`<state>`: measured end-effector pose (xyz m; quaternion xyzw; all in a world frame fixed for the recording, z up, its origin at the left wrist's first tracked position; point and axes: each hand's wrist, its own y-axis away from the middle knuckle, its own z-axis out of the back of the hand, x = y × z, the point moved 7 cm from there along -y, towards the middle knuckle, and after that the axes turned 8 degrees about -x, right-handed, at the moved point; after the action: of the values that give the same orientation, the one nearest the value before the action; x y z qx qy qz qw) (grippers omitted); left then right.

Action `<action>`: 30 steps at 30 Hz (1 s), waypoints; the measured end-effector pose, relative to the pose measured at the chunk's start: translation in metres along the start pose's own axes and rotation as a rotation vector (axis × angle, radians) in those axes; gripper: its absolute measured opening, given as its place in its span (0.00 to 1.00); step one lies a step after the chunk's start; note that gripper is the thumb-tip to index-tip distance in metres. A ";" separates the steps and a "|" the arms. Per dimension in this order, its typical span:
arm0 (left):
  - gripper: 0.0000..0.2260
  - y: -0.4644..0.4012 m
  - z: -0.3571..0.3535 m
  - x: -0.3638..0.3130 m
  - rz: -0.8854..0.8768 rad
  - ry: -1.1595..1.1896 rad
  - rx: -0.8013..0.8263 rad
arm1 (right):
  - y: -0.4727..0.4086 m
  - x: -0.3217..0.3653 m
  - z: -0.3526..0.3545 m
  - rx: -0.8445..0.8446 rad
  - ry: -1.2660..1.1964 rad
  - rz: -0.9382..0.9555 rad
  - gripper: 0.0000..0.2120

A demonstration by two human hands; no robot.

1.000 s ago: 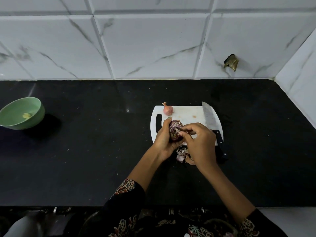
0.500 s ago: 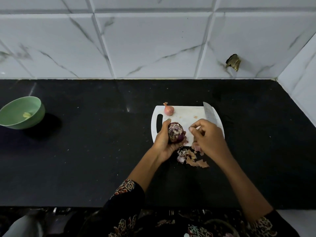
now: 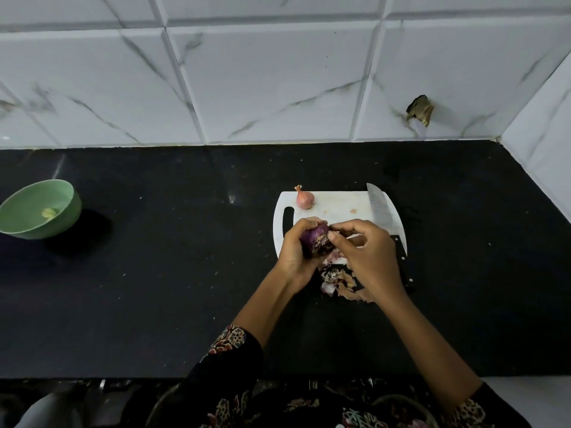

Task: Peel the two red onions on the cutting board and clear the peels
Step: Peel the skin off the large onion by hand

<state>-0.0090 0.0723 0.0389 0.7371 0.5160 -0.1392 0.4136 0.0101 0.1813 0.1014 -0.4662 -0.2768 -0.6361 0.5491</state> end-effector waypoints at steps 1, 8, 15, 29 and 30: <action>0.10 0.001 0.000 -0.002 -0.002 -0.013 0.005 | 0.001 0.003 0.001 -0.018 0.005 0.026 0.03; 0.12 0.001 -0.001 0.003 0.043 -0.158 0.031 | 0.005 0.014 -0.002 -0.088 0.152 0.203 0.01; 0.18 -0.005 0.003 0.015 0.114 -0.047 0.031 | 0.003 -0.011 -0.013 -0.049 0.321 0.121 0.02; 0.16 -0.013 0.006 0.011 0.023 -0.015 -0.021 | 0.009 0.003 -0.010 -0.046 -0.010 0.064 0.06; 0.17 -0.013 0.006 0.009 0.011 -0.011 -0.020 | 0.010 0.004 -0.010 -0.052 -0.002 0.071 0.05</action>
<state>-0.0147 0.0756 0.0236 0.7348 0.5113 -0.1357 0.4246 0.0165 0.1684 0.0993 -0.4904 -0.2440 -0.6226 0.5589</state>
